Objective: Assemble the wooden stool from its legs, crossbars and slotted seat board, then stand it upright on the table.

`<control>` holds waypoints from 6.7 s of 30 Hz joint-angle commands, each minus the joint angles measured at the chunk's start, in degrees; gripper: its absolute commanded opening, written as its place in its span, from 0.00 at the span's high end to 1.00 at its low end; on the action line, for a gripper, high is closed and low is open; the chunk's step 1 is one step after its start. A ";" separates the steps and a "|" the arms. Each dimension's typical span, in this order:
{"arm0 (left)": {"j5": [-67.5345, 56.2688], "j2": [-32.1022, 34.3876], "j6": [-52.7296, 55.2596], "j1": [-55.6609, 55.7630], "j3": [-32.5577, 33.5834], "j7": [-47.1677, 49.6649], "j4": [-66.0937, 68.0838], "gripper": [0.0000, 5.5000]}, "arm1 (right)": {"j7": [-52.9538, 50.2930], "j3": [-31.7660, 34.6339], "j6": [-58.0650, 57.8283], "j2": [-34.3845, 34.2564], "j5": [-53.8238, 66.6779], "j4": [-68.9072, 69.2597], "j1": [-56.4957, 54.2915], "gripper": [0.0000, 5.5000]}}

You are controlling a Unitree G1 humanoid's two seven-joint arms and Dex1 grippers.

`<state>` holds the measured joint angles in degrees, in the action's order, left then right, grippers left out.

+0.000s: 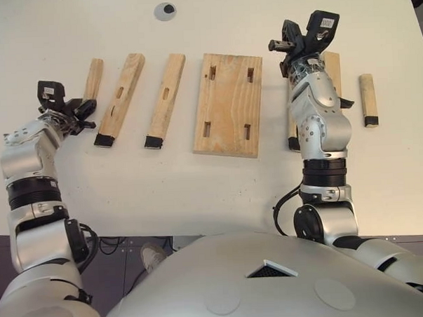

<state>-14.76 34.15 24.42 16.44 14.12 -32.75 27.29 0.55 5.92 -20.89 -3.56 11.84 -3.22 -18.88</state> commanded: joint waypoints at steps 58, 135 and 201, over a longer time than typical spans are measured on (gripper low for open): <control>3.60 -17.83 1.22 -1.30 -9.09 19.54 -28.50 0.68 | 8.06 17.81 -5.24 21.15 22.85 -0.32 -2.06 0.93; 5.66 -39.46 -11.63 -23.24 -1.67 43.89 -39.38 0.89 | 42.12 -2.55 -10.40 48.53 0.14 3.02 13.42 0.42; 4.80 -36.23 -5.60 -28.25 -2.25 41.36 -43.73 0.89 | 43.42 2.43 -22.96 48.85 8.06 12.67 29.46 0.29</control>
<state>-10.27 -2.53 17.53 -11.56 12.20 8.89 -15.34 44.70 9.68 -42.87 43.83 21.65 9.83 10.07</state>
